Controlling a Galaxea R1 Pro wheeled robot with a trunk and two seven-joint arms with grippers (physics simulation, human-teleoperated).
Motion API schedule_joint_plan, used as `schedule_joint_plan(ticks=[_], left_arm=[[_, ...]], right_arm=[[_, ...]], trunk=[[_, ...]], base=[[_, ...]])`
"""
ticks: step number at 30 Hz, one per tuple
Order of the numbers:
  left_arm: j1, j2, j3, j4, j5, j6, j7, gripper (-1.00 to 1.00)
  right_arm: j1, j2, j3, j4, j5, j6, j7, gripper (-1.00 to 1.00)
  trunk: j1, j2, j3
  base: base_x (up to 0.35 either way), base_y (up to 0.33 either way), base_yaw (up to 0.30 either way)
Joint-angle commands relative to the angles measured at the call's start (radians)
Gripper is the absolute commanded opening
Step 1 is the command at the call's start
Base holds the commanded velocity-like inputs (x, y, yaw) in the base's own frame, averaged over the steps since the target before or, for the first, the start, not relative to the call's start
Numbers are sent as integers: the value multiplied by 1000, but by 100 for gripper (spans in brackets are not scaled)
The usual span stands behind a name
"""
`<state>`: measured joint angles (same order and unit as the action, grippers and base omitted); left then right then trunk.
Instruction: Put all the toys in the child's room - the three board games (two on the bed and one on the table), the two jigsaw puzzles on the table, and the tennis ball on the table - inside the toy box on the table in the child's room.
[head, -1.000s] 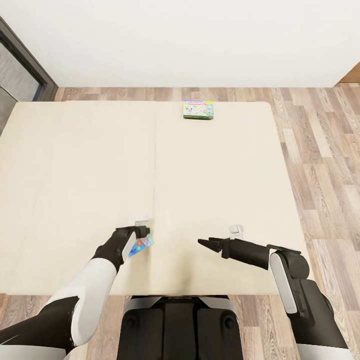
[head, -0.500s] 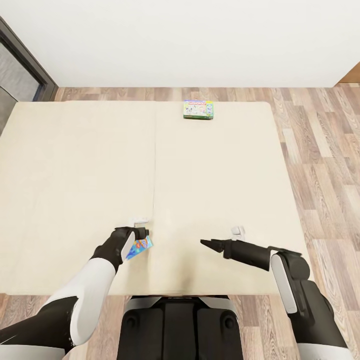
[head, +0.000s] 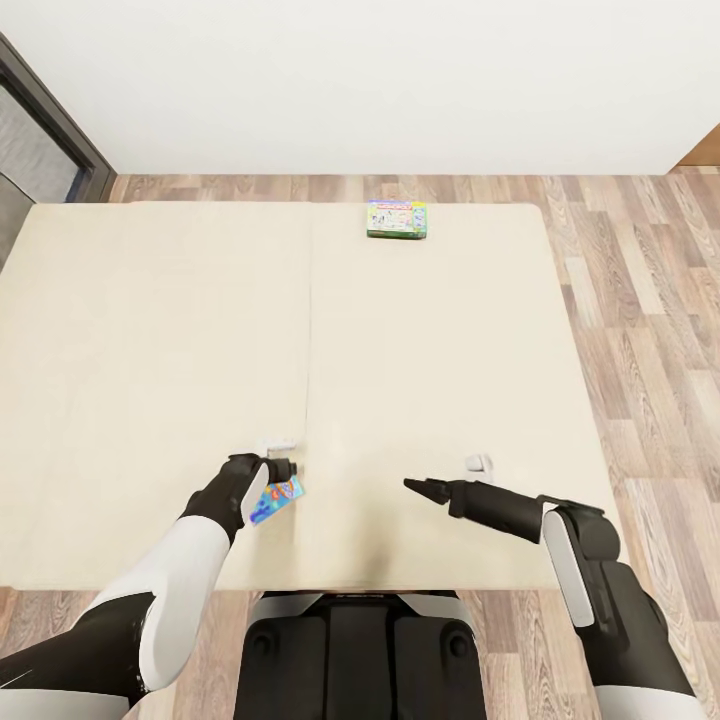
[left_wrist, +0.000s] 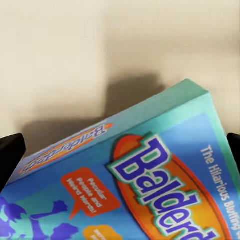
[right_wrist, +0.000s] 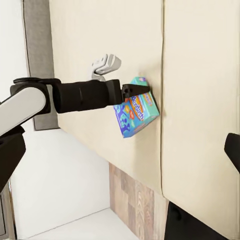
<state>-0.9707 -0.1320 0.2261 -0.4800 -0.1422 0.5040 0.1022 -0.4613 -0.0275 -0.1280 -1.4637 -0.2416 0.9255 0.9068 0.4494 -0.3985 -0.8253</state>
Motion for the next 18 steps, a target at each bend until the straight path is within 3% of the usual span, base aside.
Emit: schedule_joint_plan(ticks=[1, 18], left_arm=[[0, -1, 7, -2, -11, 8, -3, 100], [0, -1, 7, -2, -11, 36, -6, 100]], right_arm=[[0, 0, -1, 5, 0, -9, 2, 100], [0, 0, -1, 23, -1, -32, 1, 100]], trunk=[[1, -2, -1], [1, -2, -1]], base=[[0, 0, 0], [0, 0, 0]])
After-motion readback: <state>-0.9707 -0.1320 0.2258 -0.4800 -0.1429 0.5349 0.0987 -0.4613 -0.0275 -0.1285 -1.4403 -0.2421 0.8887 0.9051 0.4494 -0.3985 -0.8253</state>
